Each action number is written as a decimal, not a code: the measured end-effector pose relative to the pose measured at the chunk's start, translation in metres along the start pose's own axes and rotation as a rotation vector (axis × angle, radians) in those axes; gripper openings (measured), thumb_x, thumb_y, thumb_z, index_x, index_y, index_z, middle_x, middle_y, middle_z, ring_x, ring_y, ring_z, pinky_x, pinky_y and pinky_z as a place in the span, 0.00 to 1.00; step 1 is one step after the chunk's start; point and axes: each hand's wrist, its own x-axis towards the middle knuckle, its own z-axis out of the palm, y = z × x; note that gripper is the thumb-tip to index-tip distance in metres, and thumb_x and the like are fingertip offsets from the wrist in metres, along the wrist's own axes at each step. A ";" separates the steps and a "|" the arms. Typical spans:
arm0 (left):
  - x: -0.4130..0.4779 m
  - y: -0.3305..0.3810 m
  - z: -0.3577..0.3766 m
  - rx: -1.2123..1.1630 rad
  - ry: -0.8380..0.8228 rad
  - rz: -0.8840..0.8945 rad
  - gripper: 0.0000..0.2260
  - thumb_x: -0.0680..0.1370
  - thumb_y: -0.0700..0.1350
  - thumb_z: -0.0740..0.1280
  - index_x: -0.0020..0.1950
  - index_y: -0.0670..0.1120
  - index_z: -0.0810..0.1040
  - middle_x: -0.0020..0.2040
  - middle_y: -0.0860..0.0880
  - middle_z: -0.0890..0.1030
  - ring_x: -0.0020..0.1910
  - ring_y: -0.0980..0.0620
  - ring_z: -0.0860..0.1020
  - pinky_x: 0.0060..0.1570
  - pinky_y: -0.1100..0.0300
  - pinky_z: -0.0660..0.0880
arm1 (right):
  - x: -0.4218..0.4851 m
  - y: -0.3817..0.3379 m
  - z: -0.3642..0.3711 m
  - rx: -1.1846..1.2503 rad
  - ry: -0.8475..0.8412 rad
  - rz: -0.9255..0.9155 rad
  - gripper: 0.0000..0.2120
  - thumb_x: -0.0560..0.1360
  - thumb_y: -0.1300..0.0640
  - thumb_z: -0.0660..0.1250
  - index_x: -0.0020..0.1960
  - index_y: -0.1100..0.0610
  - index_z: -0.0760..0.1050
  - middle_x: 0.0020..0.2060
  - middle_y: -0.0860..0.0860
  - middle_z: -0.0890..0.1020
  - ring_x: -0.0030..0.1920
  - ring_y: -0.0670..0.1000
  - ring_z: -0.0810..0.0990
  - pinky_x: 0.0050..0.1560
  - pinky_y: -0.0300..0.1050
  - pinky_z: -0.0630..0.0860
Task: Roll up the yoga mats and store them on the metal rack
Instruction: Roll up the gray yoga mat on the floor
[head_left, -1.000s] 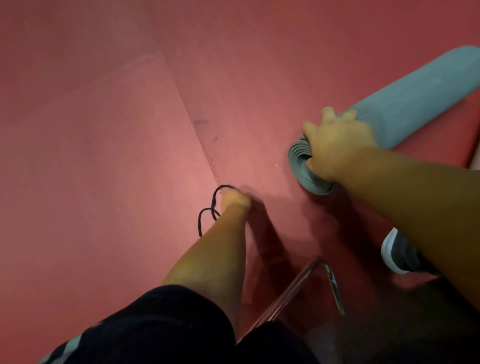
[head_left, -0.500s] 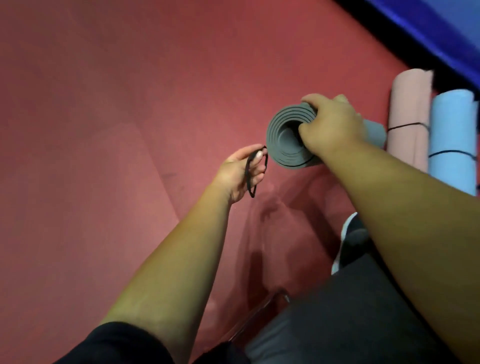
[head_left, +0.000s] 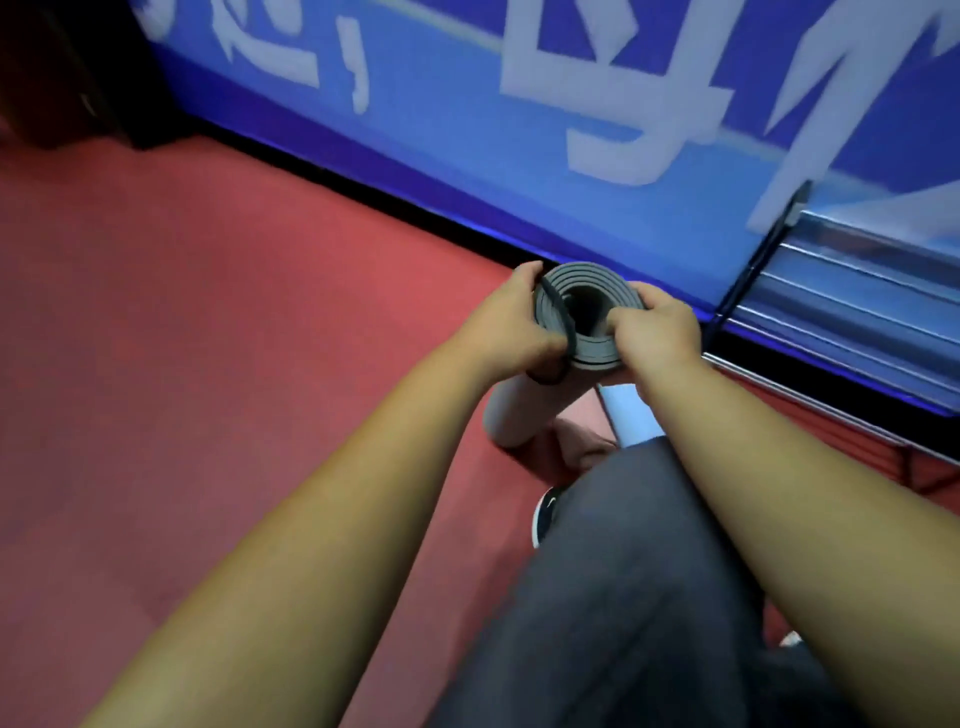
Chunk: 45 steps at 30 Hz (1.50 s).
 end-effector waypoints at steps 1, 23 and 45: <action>0.006 0.023 0.007 0.068 -0.037 0.028 0.48 0.68 0.49 0.77 0.85 0.46 0.60 0.72 0.48 0.77 0.67 0.50 0.78 0.64 0.63 0.73 | 0.001 0.001 -0.021 0.009 0.019 0.012 0.24 0.58 0.57 0.66 0.49 0.37 0.85 0.39 0.48 0.88 0.41 0.62 0.88 0.37 0.65 0.86; -0.004 0.217 0.198 0.448 -0.296 0.324 0.56 0.64 0.62 0.78 0.85 0.54 0.52 0.75 0.49 0.66 0.71 0.38 0.69 0.65 0.44 0.74 | -0.057 0.015 -0.277 0.074 0.111 0.235 0.16 0.68 0.58 0.65 0.53 0.62 0.81 0.46 0.63 0.85 0.37 0.64 0.86 0.31 0.68 0.84; 0.067 0.215 0.292 0.360 -0.307 0.182 0.57 0.65 0.71 0.77 0.85 0.52 0.54 0.82 0.54 0.65 0.77 0.40 0.65 0.68 0.50 0.69 | 0.061 0.114 -0.331 -0.134 0.439 0.054 0.15 0.73 0.37 0.70 0.44 0.48 0.82 0.37 0.47 0.85 0.44 0.58 0.86 0.47 0.61 0.85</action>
